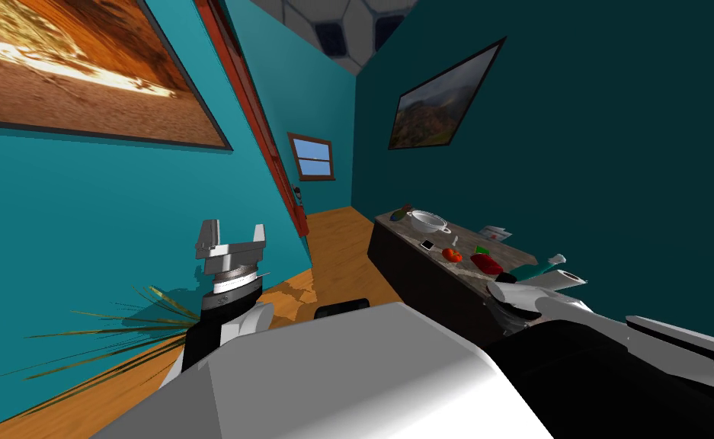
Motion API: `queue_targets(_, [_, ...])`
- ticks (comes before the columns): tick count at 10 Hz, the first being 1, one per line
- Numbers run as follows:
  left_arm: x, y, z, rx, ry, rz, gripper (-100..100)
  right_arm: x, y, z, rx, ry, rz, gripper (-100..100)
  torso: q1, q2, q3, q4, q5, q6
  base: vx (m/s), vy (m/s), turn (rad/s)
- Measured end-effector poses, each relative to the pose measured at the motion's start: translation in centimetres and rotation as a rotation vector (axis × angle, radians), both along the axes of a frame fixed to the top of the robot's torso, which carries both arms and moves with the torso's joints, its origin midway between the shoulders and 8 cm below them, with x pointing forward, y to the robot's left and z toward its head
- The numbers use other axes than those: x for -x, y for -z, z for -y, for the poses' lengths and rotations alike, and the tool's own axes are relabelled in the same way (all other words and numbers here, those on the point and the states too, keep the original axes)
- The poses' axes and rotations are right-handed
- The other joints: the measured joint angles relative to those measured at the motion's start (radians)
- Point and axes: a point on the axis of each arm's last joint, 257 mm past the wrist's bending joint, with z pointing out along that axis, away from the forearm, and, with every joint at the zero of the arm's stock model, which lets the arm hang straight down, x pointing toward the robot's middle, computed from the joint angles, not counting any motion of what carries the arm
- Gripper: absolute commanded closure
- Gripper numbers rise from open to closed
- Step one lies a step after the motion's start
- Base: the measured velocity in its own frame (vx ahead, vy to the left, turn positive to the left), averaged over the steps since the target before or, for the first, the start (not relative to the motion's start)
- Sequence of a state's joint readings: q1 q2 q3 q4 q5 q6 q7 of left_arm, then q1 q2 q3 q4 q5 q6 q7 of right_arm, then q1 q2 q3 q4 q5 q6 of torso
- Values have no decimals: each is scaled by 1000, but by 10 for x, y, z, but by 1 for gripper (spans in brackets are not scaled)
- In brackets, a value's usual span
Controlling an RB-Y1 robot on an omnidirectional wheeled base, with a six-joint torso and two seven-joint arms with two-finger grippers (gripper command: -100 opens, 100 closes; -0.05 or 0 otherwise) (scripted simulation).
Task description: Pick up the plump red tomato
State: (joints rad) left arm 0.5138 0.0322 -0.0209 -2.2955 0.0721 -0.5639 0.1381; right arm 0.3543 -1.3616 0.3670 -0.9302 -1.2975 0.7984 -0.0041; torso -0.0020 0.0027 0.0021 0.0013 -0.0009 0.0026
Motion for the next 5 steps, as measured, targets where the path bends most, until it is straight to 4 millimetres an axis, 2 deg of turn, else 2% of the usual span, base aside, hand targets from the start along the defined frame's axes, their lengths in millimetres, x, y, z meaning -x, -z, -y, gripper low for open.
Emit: queue_targets(5, [0, 0, 0, 0, 0, 0, 0, -3, 26, -55, -148, 220, 108, -100, -3, 0, 0, 0, -1, 0, -12, -43, 18])
